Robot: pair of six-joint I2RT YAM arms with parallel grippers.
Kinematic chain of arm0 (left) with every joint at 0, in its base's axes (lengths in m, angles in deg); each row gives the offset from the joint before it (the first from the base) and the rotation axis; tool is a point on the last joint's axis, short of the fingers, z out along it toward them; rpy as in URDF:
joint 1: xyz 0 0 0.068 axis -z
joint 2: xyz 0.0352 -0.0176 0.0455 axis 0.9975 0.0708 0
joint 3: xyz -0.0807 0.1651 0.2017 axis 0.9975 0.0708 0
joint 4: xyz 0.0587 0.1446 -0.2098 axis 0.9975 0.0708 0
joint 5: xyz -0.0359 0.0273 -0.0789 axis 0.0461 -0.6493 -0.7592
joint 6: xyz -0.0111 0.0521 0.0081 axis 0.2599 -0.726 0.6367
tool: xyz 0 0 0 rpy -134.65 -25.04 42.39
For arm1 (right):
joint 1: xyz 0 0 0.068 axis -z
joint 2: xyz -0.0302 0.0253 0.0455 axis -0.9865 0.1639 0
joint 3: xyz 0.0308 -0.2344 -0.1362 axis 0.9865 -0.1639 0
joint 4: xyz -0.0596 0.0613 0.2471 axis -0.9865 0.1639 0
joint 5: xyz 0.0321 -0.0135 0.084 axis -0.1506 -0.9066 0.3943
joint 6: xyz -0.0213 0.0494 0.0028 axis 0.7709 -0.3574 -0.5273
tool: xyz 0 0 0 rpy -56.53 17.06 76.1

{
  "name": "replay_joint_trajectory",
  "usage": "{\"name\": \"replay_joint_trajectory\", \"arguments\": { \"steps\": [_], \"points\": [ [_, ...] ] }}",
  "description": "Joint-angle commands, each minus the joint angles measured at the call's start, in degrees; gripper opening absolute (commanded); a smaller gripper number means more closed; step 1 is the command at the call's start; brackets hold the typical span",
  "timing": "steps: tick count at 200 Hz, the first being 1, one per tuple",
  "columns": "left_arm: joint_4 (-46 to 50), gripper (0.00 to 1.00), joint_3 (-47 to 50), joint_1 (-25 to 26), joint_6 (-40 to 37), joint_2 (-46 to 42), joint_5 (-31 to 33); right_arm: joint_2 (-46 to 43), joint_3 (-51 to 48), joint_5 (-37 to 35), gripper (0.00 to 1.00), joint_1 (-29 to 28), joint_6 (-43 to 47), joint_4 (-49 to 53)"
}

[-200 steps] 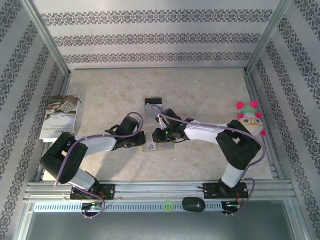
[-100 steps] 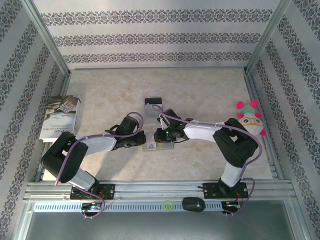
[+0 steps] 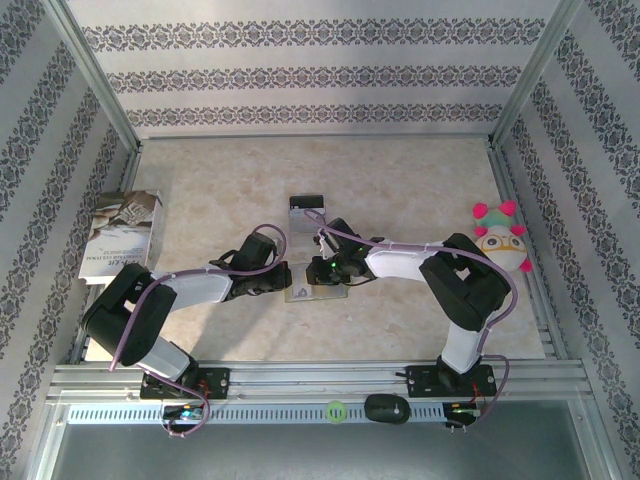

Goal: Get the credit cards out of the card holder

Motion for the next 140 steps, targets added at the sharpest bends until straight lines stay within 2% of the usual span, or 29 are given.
{"name": "replay_joint_trajectory", "arguments": {
  "steps": [1,21,44,140],
  "points": [
    [1.0,0.0,1.8,-0.6,0.2,2.4,-0.5,2.1,-1.4,2.9,0.16,-0.1,-2.3,-4.0],
    [0.7,0.0,1.9,-0.6,0.3,2.8,-1.0,2.4,-1.7,4.1,0.12,-0.1,-3.1,-5.6],
    [0.9,0.0,2.0,-0.6,0.2,2.3,-0.8,1.4,-2.5,2.2,0.0,-0.1,-3.0,-5.4],
    [1.8,0.0,2.0,-0.8,0.2,1.1,-0.3,-7.2,-6.5,-10.0,0.0,-0.2,-2.5,0.3]
  ]
}}
